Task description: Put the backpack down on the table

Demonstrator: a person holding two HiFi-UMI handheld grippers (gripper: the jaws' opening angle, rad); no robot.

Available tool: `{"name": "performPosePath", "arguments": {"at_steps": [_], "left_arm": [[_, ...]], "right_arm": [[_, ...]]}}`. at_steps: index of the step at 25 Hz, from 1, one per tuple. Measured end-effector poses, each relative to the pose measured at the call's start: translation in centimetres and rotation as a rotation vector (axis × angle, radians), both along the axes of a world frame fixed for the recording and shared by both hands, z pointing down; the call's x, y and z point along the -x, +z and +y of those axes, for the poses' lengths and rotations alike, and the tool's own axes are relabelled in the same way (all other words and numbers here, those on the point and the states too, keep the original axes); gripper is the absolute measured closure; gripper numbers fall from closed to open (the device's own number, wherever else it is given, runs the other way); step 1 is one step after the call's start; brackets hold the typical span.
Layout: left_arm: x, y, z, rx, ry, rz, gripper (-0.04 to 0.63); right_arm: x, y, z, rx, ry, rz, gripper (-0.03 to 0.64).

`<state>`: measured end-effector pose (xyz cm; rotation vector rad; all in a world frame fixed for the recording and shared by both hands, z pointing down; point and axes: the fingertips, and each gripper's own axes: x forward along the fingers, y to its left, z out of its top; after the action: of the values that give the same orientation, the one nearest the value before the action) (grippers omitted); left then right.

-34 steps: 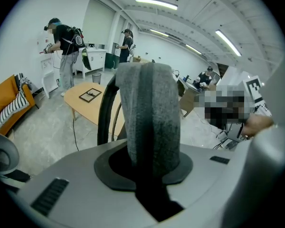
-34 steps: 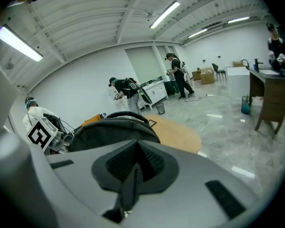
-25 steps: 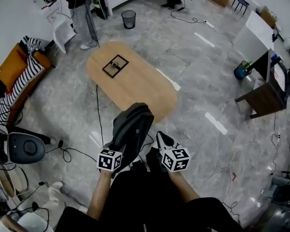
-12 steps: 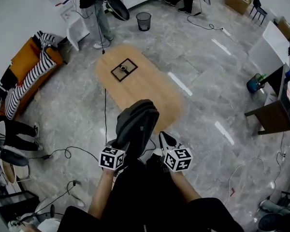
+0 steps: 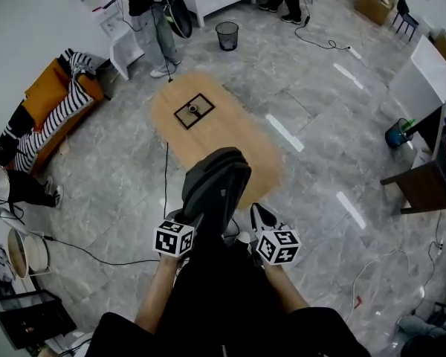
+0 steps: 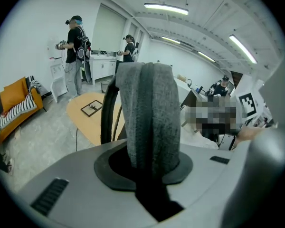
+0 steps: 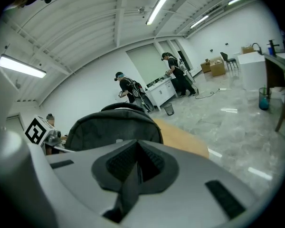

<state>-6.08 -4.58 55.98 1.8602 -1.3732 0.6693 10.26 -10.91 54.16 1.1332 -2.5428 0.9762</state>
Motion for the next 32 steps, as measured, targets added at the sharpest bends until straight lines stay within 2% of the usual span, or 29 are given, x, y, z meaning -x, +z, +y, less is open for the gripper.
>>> {"name": "performPosePath", "arguments": {"at_steps": [6, 15, 21, 26, 32], "left_arm": [[-0.4, 0.2, -1.6, 0.0, 0.018, -0.015, 0.502], [-0.9, 2.7, -3.1, 0.053, 0.053, 0.041, 0.502], [-1.0, 4.1, -5.9, 0.068, 0.099, 0.062, 0.502], [-0.6, 4.8, -8.8, 0.071, 0.169, 0.068, 0.502], [-1.2, 6.1, -12.1, 0.088, 0.316, 0.061, 0.502]], "right_arm": [[-0.8, 0.8, -0.2, 0.024, 0.017, 0.003, 0.606], [-0.4, 1.4, -2.3, 0.038, 0.045, 0.035, 0.606], [0.1, 1.9, -4.4, 0.055, 0.07, 0.075, 0.606], [1.5, 2.1, -6.3, 0.068, 0.096, 0.104, 0.606], [2.8, 2.0, -8.6, 0.084, 0.155, 0.138, 0.606]]}}
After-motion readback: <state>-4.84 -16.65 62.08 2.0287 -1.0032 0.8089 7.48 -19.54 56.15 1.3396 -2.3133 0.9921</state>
